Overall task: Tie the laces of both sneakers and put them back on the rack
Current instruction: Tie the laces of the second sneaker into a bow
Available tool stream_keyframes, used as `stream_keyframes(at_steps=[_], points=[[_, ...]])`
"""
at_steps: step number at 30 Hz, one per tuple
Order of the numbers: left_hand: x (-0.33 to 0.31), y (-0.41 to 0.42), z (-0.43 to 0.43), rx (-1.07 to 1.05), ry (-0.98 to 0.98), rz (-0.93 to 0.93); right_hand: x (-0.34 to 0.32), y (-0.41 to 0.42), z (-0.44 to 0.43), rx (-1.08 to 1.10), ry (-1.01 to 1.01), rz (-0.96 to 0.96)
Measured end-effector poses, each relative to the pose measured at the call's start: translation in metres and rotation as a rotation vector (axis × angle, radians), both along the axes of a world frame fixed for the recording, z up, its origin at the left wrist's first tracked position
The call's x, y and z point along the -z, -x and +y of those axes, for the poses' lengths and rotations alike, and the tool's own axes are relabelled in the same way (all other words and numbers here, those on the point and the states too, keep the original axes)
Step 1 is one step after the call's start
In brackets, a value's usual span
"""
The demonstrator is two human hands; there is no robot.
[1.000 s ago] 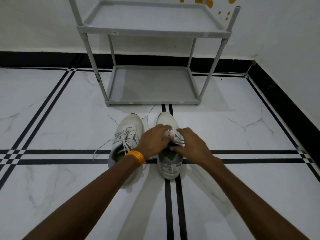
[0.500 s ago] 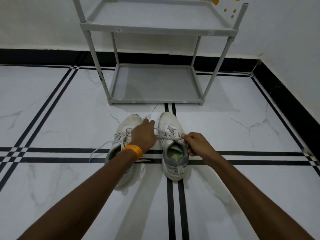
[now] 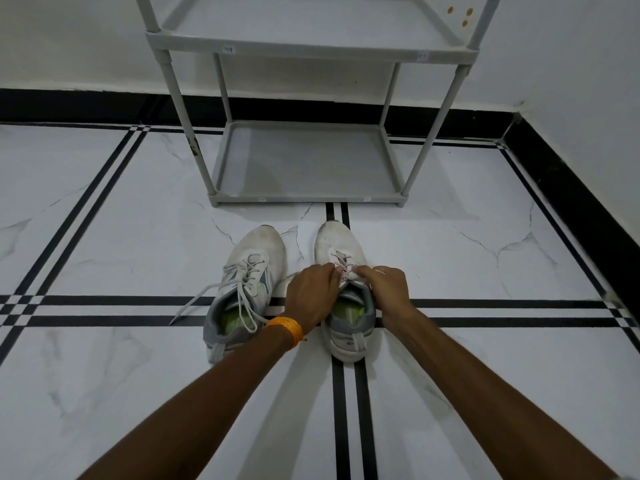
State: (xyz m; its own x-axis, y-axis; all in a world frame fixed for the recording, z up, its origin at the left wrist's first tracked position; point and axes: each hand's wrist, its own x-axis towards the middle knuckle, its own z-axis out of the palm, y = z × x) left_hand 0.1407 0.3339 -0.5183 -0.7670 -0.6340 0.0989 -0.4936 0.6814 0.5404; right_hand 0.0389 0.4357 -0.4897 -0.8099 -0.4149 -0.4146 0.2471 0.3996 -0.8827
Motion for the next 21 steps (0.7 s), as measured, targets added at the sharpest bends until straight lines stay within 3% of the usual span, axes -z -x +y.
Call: stream_keyframes(at_steps=[5,9,15,21], points=[[0.000,0.006,0.001,-0.303,-0.391,0.216,0.008,-0.005,-0.005,0.109,0.072,-0.037],[0.001,0.005,0.003,-0.292,-0.319,0.287,0.017,-0.007,0.001,0.198,0.151,-0.167],[0.007,0.007,0.003,-0.319,-0.348,0.328,0.021,-0.011,0.001,0.276,0.190,-0.208],[0.008,0.005,-0.002,-0.294,-0.299,0.236,0.017,-0.006,0.006,0.132,0.188,-0.104]])
